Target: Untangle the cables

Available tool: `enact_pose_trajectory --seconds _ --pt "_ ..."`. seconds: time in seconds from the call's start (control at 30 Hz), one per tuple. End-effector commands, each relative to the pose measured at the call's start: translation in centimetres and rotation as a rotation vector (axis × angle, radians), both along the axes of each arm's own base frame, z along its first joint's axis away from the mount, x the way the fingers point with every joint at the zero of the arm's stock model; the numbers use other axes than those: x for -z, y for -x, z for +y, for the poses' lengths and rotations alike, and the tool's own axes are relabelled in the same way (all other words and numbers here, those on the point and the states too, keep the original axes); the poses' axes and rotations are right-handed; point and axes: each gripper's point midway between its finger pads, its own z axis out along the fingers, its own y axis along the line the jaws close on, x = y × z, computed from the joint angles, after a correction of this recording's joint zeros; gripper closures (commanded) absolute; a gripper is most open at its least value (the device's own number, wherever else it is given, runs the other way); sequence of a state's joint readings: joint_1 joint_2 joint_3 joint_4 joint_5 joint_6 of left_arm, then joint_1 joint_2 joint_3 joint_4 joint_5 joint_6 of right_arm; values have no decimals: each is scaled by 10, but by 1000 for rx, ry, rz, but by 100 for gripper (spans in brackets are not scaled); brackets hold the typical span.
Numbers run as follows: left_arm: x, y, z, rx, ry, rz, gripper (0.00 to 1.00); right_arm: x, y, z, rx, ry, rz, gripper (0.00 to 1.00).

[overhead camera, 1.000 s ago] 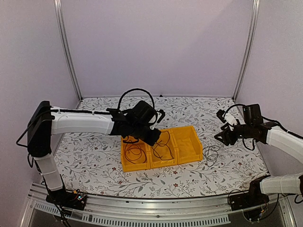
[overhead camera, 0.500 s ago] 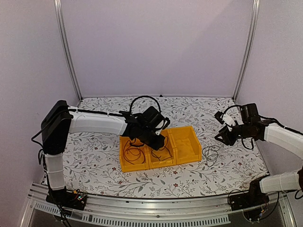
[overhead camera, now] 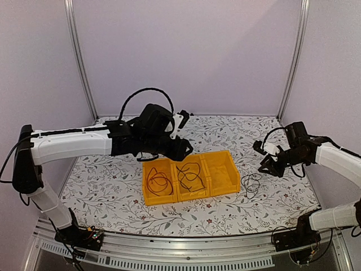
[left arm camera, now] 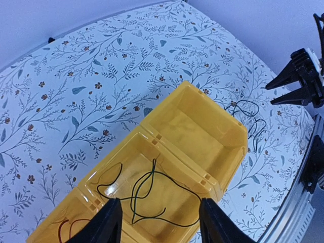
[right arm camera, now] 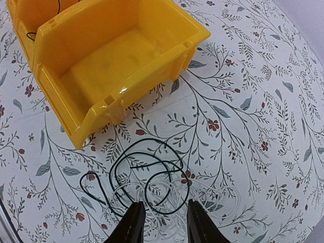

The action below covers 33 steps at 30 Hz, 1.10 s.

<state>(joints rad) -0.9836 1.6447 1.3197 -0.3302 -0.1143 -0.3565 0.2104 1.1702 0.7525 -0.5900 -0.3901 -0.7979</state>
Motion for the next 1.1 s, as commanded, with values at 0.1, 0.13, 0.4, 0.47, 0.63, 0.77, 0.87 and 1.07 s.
enact_pose_trajectory --seconds 0.1,0.13,0.4,0.47,0.63,0.77,0.87,1.07 --pt "-11 13 6 -34 123 -22 48 20 6 9 -57 75 70 71" --pt "-10 13 8 -37 125 -21 48 24 10 12 -74 85 79 67" --pt "-12 16 9 -39 136 -19 49 30 30 32 -159 81 124 55" --pt "-11 17 9 -37 143 -16 49 31 27 30 -148 97 116 54" --pt "-12 18 6 -28 157 -9 49 41 29 27 -147 123 152 53" --pt "-13 19 3 -22 170 -8 49 51 30 26 -154 140 180 54" --pt "-14 19 3 -20 176 -5 49 55 25 27 -141 139 183 58" --pt "-13 20 3 -20 177 -2 49 54 21 33 -141 118 203 70"
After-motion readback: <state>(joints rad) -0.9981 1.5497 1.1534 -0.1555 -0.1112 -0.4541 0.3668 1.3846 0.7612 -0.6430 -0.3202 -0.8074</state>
